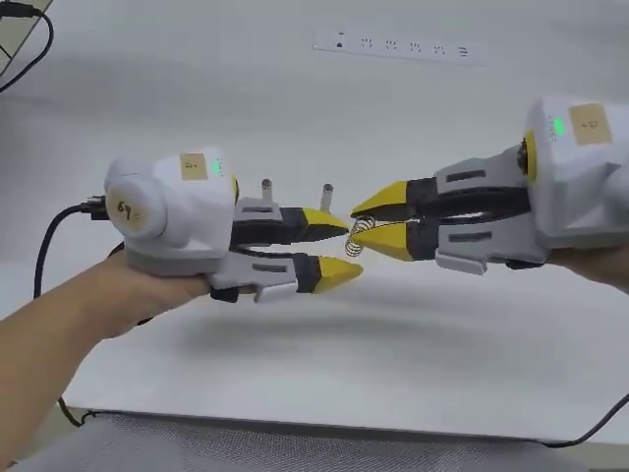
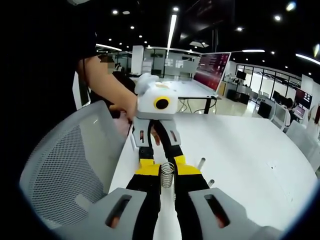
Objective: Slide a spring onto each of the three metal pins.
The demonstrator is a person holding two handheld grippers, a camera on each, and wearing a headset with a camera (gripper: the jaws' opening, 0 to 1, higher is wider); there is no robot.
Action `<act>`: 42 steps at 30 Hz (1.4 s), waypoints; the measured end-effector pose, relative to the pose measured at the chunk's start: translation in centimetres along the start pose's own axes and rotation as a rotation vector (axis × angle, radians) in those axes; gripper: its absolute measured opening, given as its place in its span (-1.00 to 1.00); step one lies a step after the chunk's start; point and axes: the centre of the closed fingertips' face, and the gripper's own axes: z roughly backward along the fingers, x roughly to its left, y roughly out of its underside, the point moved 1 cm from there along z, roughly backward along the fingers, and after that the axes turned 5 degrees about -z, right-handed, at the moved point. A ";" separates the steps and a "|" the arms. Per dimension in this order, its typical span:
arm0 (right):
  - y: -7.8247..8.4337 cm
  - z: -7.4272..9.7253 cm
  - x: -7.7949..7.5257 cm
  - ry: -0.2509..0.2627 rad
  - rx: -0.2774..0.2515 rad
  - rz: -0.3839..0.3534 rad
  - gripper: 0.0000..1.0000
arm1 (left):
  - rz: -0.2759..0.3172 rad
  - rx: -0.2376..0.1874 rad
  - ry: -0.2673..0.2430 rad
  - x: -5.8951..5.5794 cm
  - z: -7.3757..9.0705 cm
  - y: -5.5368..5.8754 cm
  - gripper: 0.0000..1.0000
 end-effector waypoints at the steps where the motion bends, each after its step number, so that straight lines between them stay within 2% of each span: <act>1: 0.0 0.0 0.0 0.000 0.001 0.000 -0.87 | 0.000 -0.001 -0.002 0.0 0.1 0.0 -0.58; 25: 0.5 0.8 -1.4 0.050 0.005 -0.014 -0.87 | 0.014 0.040 -0.101 1.7 3.2 1.8 -0.20; 31: 0.9 1.3 -2.0 0.074 0.010 -0.021 -0.87 | 0.017 0.044 -0.156 2.5 4.7 2.6 0.00; 37: 1.2 1.7 -2.5 0.093 0.012 -0.032 -0.87 | 0.012 0.045 -0.196 3.1 5.6 2.7 0.13; 42: 1.6 2.1 -3.0 0.109 0.017 -0.040 -0.87 | 0.010 0.043 -0.203 3.1 6.1 2.6 0.18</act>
